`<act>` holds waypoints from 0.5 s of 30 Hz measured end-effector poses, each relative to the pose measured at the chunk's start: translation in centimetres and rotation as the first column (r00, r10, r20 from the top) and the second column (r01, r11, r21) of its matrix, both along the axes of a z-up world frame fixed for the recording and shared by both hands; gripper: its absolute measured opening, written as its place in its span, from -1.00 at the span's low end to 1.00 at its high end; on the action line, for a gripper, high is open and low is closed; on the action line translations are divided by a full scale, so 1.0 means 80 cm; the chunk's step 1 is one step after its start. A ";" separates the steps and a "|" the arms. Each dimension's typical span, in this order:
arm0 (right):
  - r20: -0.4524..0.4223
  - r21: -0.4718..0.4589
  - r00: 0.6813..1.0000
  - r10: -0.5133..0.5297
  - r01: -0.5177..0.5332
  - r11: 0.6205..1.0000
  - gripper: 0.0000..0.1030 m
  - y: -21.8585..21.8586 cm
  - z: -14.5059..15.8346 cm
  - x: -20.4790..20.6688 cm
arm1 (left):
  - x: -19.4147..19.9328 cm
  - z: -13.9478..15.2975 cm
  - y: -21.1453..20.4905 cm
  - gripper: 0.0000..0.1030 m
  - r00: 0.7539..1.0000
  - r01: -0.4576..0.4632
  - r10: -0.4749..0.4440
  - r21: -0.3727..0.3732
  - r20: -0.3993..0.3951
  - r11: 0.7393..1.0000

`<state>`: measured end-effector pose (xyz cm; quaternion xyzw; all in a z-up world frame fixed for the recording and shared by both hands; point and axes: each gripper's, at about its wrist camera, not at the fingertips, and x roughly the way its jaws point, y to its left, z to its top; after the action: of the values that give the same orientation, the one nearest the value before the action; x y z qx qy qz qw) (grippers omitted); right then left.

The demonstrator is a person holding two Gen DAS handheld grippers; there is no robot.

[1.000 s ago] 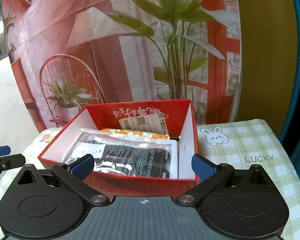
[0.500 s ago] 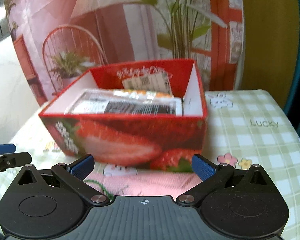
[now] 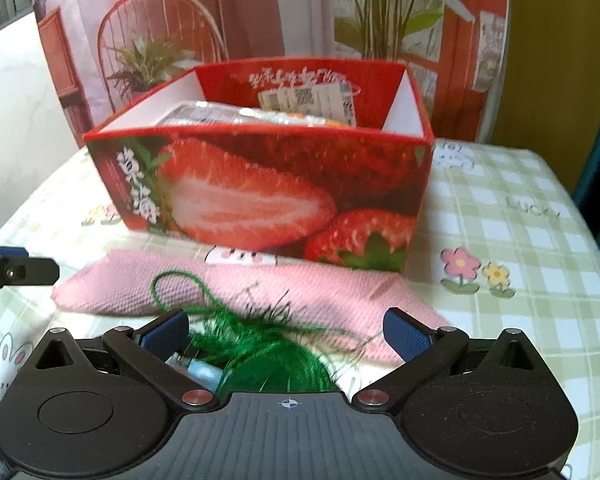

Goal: Organize soft objects
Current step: 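Move both grippers down to the wrapped bread snack beside the pink cloth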

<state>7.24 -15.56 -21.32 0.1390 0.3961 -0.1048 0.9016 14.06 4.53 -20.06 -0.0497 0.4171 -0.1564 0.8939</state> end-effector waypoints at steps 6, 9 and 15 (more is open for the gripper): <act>0.004 0.015 1.000 0.006 -0.006 1.000 0.99 0.001 0.001 -0.003 | -0.002 -0.002 -0.005 0.83 0.999 0.033 -0.034 -0.022 -0.013 0.999; 0.008 0.029 1.000 0.016 -0.016 0.999 0.99 0.000 0.003 -0.004 | -0.003 -0.003 -0.008 0.78 0.998 0.052 -0.053 -0.035 -0.017 0.998; 0.009 0.018 0.998 0.064 -0.065 0.998 0.94 0.011 0.007 -0.006 | -0.004 -0.003 -0.012 0.69 0.996 0.084 -0.085 -0.046 -0.013 0.995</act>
<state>6.76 -14.72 -20.75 0.1348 0.3977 -0.0714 0.9047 13.74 3.60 -20.28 -0.0537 0.4219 -0.2033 0.8819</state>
